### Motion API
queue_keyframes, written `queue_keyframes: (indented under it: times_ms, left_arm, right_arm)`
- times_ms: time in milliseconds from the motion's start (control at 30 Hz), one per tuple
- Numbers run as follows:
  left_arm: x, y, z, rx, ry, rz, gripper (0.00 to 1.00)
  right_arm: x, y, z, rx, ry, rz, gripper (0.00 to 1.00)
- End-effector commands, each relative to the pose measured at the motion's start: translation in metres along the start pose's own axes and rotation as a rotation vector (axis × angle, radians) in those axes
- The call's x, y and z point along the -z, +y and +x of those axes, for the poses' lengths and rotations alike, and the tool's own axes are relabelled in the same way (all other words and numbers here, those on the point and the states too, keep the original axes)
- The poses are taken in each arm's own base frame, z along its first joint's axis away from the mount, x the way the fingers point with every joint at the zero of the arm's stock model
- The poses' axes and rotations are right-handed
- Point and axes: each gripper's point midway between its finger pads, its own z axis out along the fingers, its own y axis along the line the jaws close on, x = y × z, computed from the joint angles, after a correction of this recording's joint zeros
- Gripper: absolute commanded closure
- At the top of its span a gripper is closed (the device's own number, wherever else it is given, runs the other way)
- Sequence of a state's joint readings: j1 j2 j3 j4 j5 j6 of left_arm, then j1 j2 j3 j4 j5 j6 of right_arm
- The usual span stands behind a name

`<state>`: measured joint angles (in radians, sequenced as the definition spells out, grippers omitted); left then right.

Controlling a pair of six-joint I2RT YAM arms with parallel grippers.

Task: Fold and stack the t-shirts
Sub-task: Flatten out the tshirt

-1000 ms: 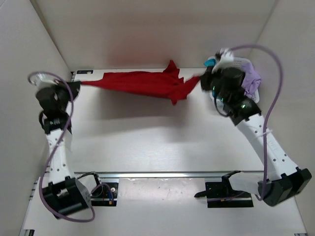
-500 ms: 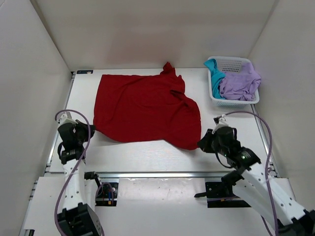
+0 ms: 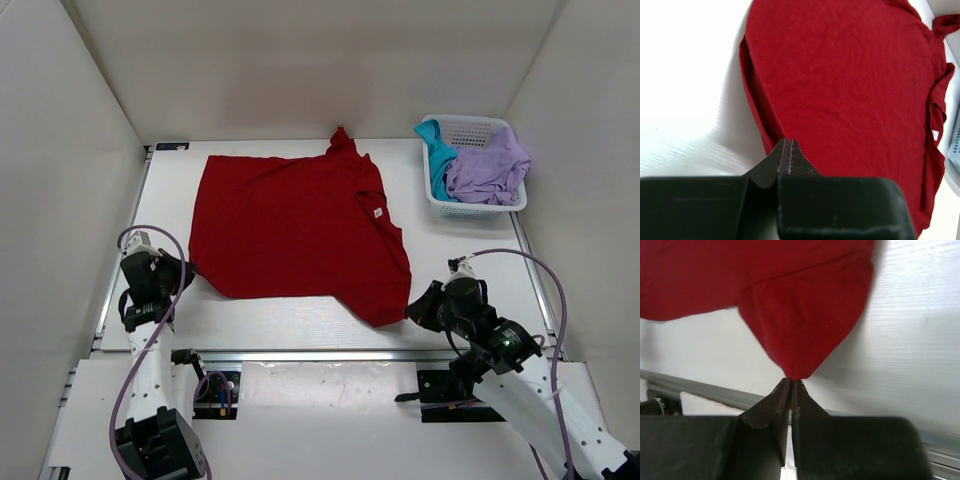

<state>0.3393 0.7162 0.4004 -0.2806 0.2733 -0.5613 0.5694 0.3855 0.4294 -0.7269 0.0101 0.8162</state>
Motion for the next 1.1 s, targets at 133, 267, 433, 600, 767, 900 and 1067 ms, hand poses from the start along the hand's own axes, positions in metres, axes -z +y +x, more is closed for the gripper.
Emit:
queue_keyframes:
  times_ms: [133,267,433,600,767,900,1067]
  left_arm:
    - [-0.010,-0.016,-0.019,0.089,-0.029,0.078,1.00]
    - [-0.021,-0.021,-0.032,0.155,-0.049,0.084,1.00]
    - [-0.035,-0.007,-0.042,0.257,-0.056,0.041,1.00]
    - [-0.048,-0.002,-0.067,0.297,-0.107,0.020,1.00]
    - [-0.067,0.011,-0.076,0.369,-0.105,-0.009,1.00]
    - [-0.085,0.009,-0.087,0.388,-0.110,-0.024,1.00]
    - [-0.114,0.007,-0.094,0.378,-0.083,-0.054,1.00]
  right_arm:
    - [-0.025,0.003,-0.042,0.018,-0.036,-0.031,1.00]
    - [-0.049,0.003,-0.094,0.049,-0.107,-0.031,1.00]
    - [-0.075,0.029,-0.143,0.109,-0.142,-0.035,1.00]
    - [-0.099,0.045,-0.189,0.119,-0.181,-0.049,1.00]
    - [-0.120,0.053,-0.236,0.109,-0.232,-0.054,1.00]
    - [-0.149,0.056,-0.250,0.125,-0.204,-0.042,1.00]
    - [-0.179,0.051,-0.273,0.125,-0.191,-0.021,1.00]
